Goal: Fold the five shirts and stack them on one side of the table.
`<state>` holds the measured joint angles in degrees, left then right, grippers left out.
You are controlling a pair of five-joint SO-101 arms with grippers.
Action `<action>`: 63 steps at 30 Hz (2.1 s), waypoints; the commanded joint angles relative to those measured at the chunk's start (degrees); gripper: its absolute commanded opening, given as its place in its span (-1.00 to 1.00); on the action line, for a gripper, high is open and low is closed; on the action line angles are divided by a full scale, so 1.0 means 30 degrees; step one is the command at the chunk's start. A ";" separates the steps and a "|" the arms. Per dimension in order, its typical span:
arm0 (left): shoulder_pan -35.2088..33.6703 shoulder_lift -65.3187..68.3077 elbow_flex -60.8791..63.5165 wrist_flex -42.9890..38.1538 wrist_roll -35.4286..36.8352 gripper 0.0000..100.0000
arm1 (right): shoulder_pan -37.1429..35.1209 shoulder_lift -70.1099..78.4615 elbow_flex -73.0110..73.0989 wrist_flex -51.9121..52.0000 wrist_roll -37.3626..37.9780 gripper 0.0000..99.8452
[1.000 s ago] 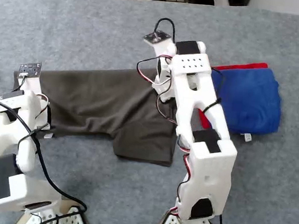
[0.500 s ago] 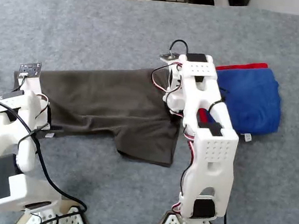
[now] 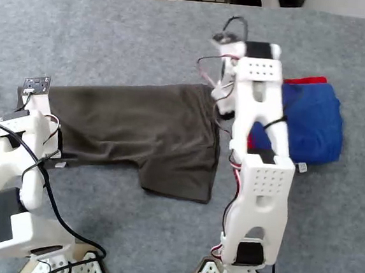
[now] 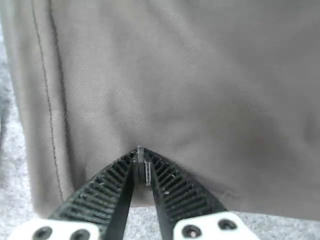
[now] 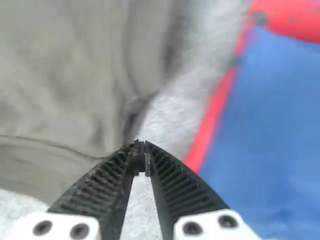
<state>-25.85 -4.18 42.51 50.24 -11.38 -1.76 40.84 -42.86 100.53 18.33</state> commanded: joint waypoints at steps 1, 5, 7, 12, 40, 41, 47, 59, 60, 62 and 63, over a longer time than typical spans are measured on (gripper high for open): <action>-0.0220 -0.0147 0.0103 -0.0264 0.0000 -0.94 | 0.0088 -0.1275 -0.1245 0.0205 0.0000 -0.97; -0.0249 -0.0147 0.0132 -0.0264 0.0029 -0.94 | -0.0703 -0.4029 0.0601 0.0234 0.0117 -0.97; -0.0659 -0.0176 0.0161 -0.0264 0.0088 -0.94 | -0.1348 -0.6168 0.3033 0.0234 0.1289 -0.97; -0.1275 -0.0293 0.0132 -0.0176 0.0147 -0.94 | -0.2989 -1.2205 1.1297 0.0117 0.5187 -0.89; -0.0982 -0.4073 0.3385 -0.2432 0.0557 -0.94 | -1.1780 -1.9590 3.0989 -1.1985 0.8967 -0.43; -0.0982 -0.4073 0.3385 -0.2432 0.0557 -0.94 | -1.1780 -1.9590 3.1194 -1.2161 0.8967 -0.44; -0.0894 -0.4044 0.3385 -0.2432 0.0557 -0.94 | -1.1780 -1.8974 3.2659 -1.4242 0.8996 -0.44; -0.0952 -0.4044 0.3443 -0.2432 0.0557 -0.94 | -1.1136 -1.4432 3.1868 -1.5912 0.9465 -0.71; -0.0952 -0.4044 0.3443 -0.2432 0.0557 -0.94 | -1.0842 -1.4432 3.1751 -1.6088 0.9495 -0.81; -0.0982 -0.4044 0.3443 -0.2432 0.0557 -0.94 | -0.9963 -1.4432 3.1604 -1.6645 0.9495 -0.97; -0.0982 -0.4044 0.3443 -0.2432 0.0527 -0.94 | -0.9553 -1.4403 3.1575 -1.7084 0.9524 -0.97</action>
<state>-28.48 -14.64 52.70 43.56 -10.24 -32.44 -6.46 51.38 51.21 46.11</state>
